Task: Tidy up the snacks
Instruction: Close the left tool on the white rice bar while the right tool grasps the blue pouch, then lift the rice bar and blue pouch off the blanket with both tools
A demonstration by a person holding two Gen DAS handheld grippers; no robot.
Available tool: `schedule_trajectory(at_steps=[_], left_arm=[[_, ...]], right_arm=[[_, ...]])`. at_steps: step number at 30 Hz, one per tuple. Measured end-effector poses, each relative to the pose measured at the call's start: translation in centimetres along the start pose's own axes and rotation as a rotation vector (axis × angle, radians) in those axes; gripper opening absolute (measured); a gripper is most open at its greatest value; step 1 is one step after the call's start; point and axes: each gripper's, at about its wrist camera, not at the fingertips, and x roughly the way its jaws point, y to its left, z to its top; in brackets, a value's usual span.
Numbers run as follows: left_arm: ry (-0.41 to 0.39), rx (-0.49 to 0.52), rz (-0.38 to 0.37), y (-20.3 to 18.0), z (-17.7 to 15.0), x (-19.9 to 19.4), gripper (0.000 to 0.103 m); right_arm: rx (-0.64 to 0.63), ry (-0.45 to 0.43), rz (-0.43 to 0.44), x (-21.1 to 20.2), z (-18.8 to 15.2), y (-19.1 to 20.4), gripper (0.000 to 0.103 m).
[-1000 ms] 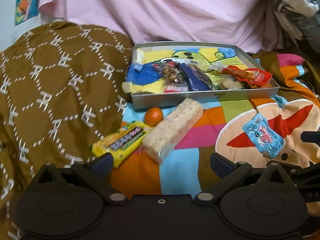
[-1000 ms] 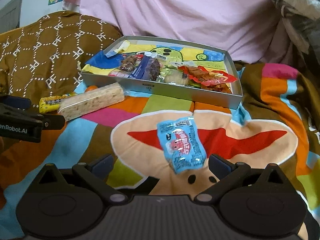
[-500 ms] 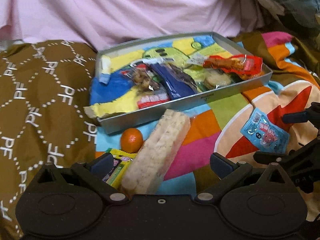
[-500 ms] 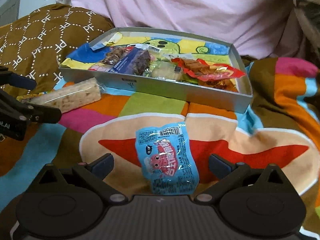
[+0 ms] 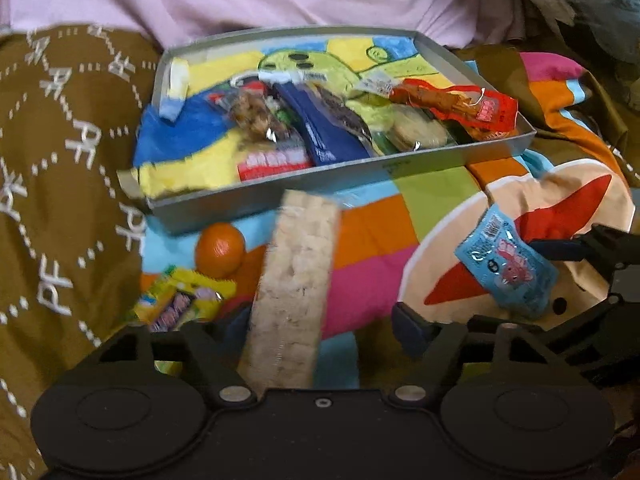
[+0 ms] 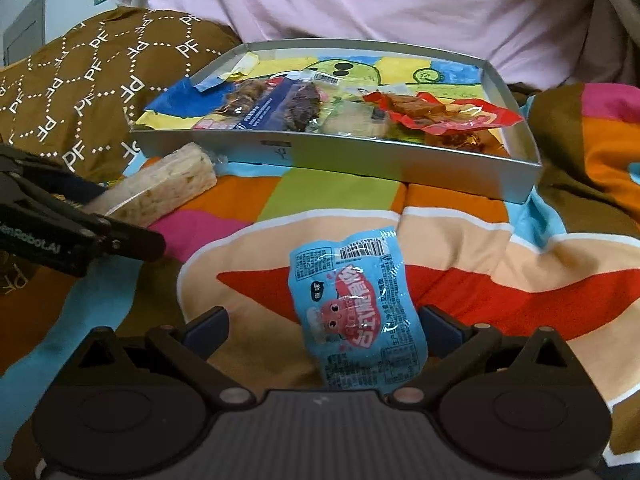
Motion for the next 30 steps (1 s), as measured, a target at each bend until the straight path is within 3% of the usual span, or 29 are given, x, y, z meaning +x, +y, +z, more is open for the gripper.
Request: schedule_trajectory(at_steps=[8,15,20,23,30], left_arm=[[0.019,-0.011,0.031,-0.9,-0.5,0.0,0.054],[0.016,-0.044,0.055,-0.9,-0.4,0.3,0.052],[0.014,-0.080,0.078,-0.5,-0.4,0.2,0.038],[0.017,-0.103,0.075,-0.3,-0.6,0.0,0.036],[0.055,-0.114,0.046,-1.6,-2.1,-0.6,0.037]], right_arm=[[-0.013,0.056,0.103,0.1,-0.2,1.2,0.088],[-0.135,0.065,0.060,0.1,-0.8,3.4,0.088],[-0.173,0.081,0.064,0.0,-1.1,3.5,0.088],[-0.196,0.089,0.062,0.1,-1.2,3.8,0.086],[-0.168,0.106,0.081,-0.1,-1.4,3.9,0.066]])
